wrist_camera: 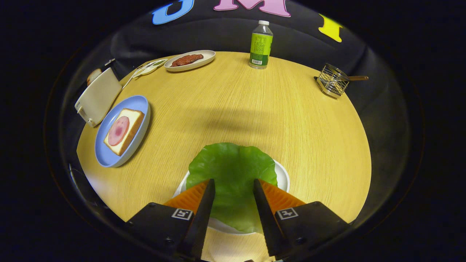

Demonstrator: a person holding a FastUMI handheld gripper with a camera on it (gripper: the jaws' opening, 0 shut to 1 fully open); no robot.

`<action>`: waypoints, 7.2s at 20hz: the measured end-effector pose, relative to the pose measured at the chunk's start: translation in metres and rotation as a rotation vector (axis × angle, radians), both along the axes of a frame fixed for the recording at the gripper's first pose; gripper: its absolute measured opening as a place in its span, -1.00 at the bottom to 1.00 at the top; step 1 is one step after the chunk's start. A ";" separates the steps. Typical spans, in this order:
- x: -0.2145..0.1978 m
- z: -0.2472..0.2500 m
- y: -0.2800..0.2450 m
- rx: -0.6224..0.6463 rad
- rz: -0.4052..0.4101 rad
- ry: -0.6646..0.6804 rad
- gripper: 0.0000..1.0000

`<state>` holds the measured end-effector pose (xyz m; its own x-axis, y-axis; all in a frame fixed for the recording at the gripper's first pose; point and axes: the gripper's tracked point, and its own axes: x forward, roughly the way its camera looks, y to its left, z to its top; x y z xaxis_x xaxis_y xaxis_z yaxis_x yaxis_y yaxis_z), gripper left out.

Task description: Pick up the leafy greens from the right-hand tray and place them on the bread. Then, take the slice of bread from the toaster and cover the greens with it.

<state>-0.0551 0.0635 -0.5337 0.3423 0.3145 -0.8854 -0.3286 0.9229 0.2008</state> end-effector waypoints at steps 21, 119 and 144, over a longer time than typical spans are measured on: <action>0.025 0.144 0.065 0.147 0.108 -0.159 -0.88; 0.097 0.354 0.280 0.417 0.108 -0.262 -0.72; 0.035 0.176 0.225 0.378 -0.230 -0.048 -0.72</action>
<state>-0.0199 0.2885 -0.3574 0.4794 0.5236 -0.7043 -0.1403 0.8379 0.5275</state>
